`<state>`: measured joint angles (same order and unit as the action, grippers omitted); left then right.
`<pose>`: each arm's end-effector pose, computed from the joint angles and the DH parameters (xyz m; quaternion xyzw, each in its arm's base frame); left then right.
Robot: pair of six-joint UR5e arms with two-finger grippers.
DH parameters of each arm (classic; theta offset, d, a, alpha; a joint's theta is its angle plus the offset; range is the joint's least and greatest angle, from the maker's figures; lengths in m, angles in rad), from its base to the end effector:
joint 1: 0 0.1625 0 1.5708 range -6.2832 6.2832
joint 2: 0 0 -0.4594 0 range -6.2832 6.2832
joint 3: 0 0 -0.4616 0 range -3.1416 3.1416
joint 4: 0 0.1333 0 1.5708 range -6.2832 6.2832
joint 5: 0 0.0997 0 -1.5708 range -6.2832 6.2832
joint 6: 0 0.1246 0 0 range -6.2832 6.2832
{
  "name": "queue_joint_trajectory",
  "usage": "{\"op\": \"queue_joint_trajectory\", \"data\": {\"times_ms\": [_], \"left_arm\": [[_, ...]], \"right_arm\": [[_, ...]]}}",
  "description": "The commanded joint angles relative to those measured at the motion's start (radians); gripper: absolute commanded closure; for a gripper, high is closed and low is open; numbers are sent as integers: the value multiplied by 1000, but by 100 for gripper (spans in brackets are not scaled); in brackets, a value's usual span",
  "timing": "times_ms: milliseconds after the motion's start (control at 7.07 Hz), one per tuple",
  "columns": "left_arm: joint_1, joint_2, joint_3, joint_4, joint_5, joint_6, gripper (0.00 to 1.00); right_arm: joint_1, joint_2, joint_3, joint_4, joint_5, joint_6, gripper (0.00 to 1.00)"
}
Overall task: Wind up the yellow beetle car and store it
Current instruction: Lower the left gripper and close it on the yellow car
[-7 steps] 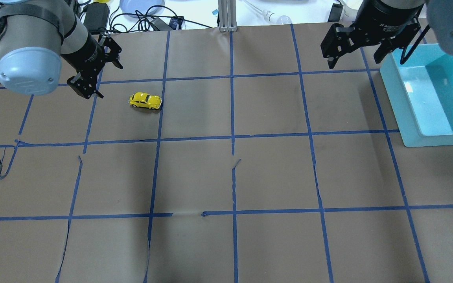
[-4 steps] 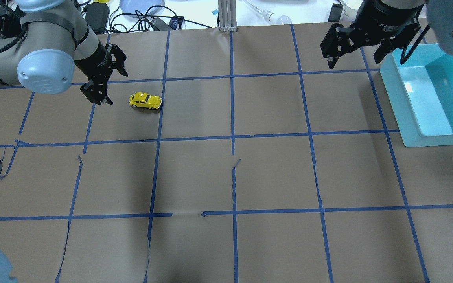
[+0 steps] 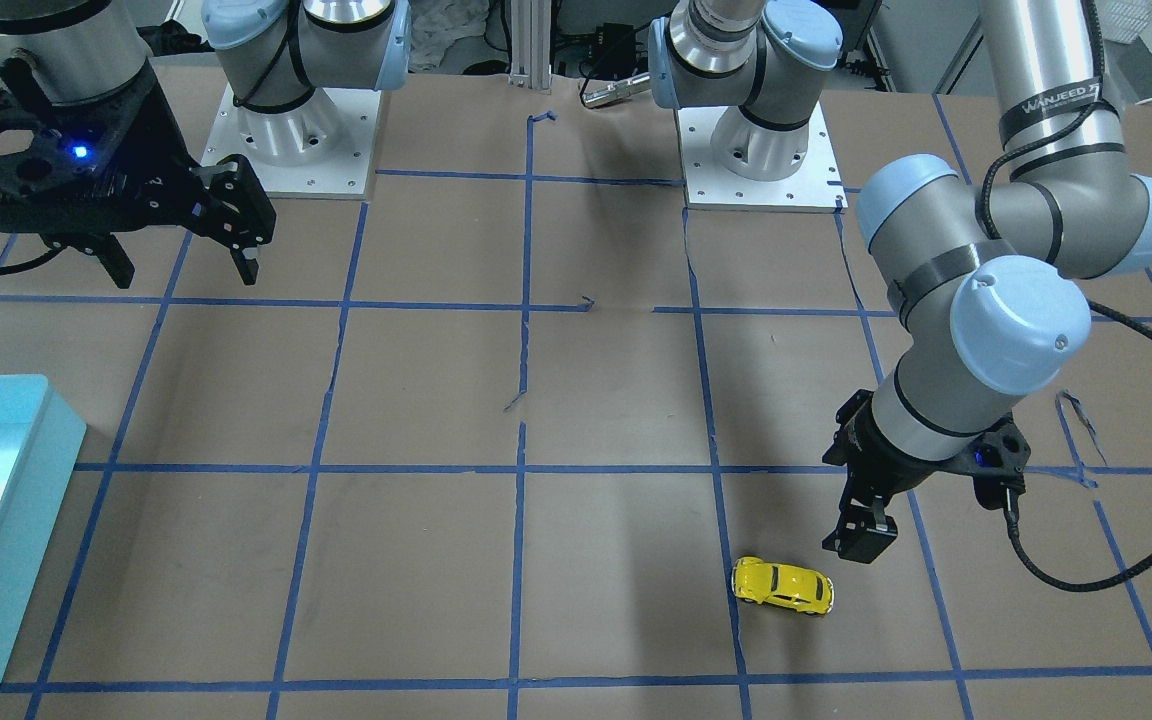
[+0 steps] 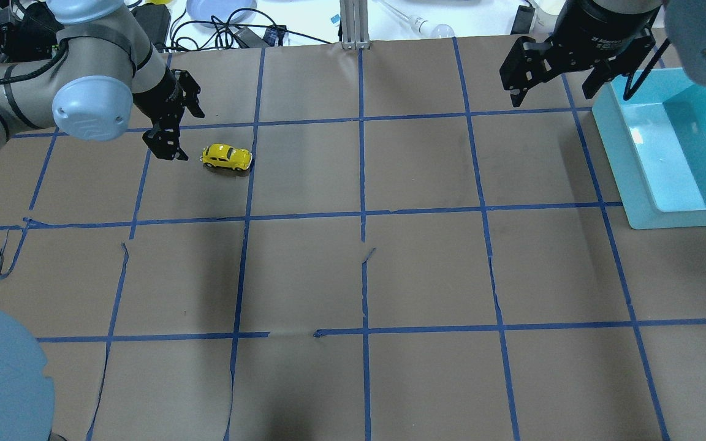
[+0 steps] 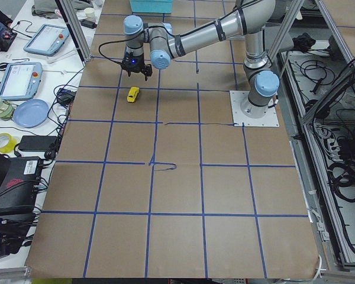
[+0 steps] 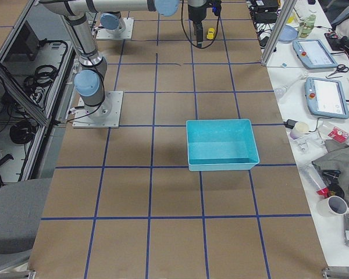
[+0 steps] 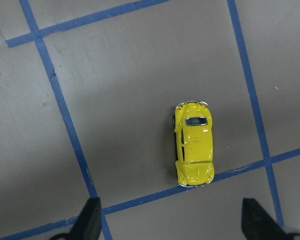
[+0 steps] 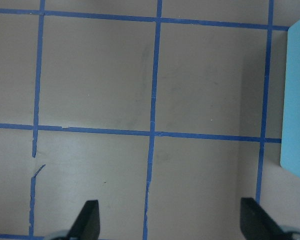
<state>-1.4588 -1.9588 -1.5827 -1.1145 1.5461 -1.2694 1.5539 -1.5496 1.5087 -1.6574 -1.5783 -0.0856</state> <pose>-0.0567 -0.7164 0.2893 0.6365 -0.7707 0.0168 0.0257 0.1225 -0.5878 0.5298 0.0340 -0.9974 0.0634 0.0070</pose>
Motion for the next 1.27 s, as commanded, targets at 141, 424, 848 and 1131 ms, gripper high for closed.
{"op": "queue_joint_trajectory", "data": {"times_ms": [141, 424, 848, 1131], "left_arm": [[0, -73, 3, 39, -4, -106, 0], [-2, -135, 23, 111, -14, -117, 0], [0, -210, 101, 125, -52, -122, 0], [0, -227, 99, 125, -49, -123, 0]], "right_arm": [[-3, -1, -1, -42, 9, 114, 0], [-3, -4, -1, -35, 11, 161, 0], [0, -4, 1, -22, 9, 158, 0], [2, -6, 1, -21, 9, 158, 0]]}}
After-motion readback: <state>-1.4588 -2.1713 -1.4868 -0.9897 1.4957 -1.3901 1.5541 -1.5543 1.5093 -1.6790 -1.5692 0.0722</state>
